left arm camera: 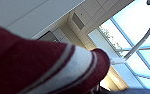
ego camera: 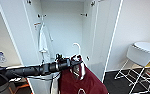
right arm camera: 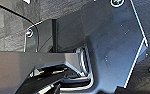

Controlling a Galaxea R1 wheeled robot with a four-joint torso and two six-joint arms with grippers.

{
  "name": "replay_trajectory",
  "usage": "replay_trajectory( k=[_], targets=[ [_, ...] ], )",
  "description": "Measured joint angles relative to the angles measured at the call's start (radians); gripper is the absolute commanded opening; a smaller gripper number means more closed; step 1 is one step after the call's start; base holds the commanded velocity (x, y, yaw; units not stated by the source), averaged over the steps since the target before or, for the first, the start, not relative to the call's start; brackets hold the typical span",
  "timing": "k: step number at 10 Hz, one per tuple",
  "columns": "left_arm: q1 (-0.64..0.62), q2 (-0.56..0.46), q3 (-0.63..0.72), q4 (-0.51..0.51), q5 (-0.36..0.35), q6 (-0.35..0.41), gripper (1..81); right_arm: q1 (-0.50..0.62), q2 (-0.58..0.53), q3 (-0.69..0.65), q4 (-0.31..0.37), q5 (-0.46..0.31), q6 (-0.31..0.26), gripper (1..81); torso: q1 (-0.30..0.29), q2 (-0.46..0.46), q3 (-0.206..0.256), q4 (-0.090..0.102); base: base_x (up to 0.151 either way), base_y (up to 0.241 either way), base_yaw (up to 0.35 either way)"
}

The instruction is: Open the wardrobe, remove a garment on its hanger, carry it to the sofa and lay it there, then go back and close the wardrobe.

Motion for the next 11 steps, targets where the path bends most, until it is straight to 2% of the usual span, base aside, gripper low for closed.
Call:
replay_trajectory(
  k=[11],
  targets=[
    [-0.001, -0.004, -0.010, 0.002, -0.020, 0.003, 1.0, -0.013, -0.006, 0.000, 0.000, 0.001, -0.001, 81.1, 0.001, 0.000, 0.000, 0.000, 0.000, 0.000, -0.300]
  ],
)
